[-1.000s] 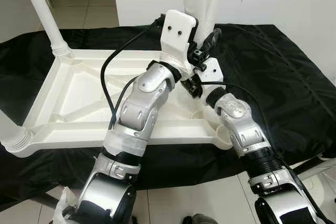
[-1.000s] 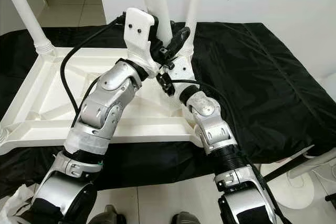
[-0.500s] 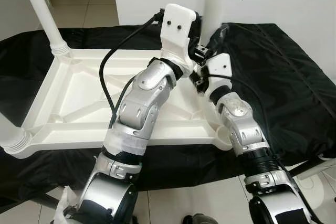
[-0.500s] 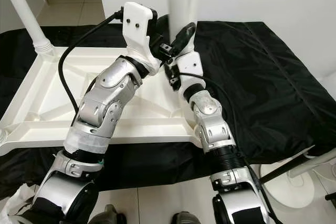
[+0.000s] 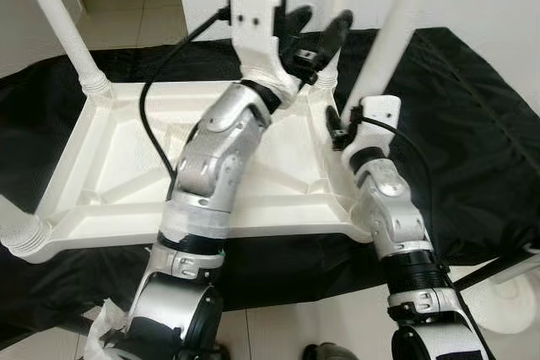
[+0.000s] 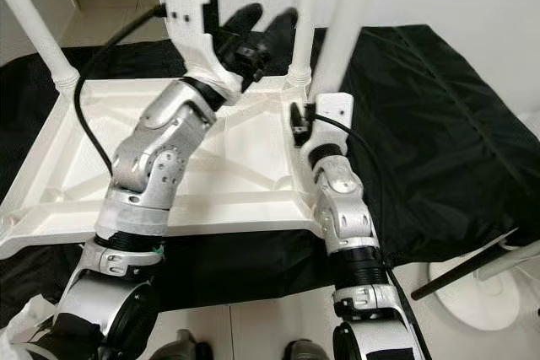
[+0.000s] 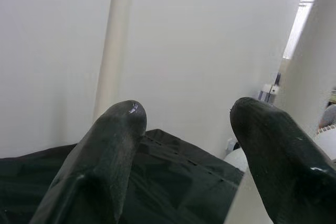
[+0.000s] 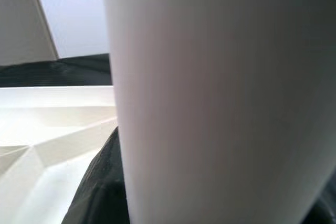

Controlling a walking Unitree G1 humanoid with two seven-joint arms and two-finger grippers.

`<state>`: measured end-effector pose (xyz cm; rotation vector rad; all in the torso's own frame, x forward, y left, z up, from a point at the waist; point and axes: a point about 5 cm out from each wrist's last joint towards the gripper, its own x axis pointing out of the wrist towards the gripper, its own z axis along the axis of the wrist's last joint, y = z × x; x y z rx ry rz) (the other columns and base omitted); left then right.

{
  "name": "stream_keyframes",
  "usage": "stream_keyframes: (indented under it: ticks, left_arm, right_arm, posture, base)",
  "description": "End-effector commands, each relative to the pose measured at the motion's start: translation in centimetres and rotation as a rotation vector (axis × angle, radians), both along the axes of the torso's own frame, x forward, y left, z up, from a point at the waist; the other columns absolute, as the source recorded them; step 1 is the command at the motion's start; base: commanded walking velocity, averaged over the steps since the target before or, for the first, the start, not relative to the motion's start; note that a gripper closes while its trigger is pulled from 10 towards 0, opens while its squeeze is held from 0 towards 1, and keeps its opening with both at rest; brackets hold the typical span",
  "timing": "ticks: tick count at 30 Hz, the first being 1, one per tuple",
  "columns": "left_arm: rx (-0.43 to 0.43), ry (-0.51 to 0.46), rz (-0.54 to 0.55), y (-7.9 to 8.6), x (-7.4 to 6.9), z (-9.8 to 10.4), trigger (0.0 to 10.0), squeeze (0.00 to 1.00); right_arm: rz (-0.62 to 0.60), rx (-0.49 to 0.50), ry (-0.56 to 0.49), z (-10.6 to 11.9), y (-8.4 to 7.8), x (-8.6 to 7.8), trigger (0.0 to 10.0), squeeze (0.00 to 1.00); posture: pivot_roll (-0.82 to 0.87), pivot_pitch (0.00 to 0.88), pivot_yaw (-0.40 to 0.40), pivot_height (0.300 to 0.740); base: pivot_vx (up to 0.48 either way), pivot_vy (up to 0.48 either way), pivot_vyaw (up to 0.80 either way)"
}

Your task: Building children table

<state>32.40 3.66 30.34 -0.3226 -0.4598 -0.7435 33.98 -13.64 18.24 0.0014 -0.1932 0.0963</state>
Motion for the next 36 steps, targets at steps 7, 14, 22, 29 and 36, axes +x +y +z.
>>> stream_keyframes:
  ticks: [7, 14, 22, 29, 36]
  left_arm:
    - [0.068, 0.085, 0.103, 2.3, 2.5, -2.4, 10.0, 0.0]
    - [0.151, 0.254, 0.185, 2.5, 3.9, -7.3, 10.0, 0.0]
    - [0.206, 0.384, 0.314, 4.4, 3.8, -11.9, 10.0, 0.0]
    - [0.224, 0.345, 0.311, 4.5, 3.5, -11.8, 10.0, 0.0]
    - [0.266, 0.284, 0.299, 3.7, 3.7, -11.2, 10.0, 0.0]
  right_arm:
    - [-0.095, 0.043, -0.038, 0.0, -1.2, -0.8, 10.0, 0.0]
    - [-0.174, 0.024, -0.107, -1.0, -3.1, -2.1, 10.0, 0.0]
    - [-0.202, 0.026, -0.064, -2.6, -4.3, -3.8, 10.0, 0.0]
    - [-0.185, 0.029, -0.081, -2.5, -3.8, -3.6, 10.0, 0.0]
    - [-0.114, 0.035, -0.071, -2.1, -3.2, -2.6, 10.0, 0.0]
  posture:
    - [-0.11, 0.014, 0.088, 0.74]
    - [-0.14, 0.018, 0.114, 0.74]
    - [-0.15, 0.033, 0.132, 0.74]
    - [-0.13, 0.023, 0.119, 0.74]
    - [-0.07, 0.014, 0.052, 0.74]
  base:
    - [0.0, 0.0, 0.0]
    - [0.0, 0.0, 0.0]
    - [0.0, 0.0, 0.0]
    - [0.0, 0.0, 0.0]
    - [0.0, 0.0, 0.0]
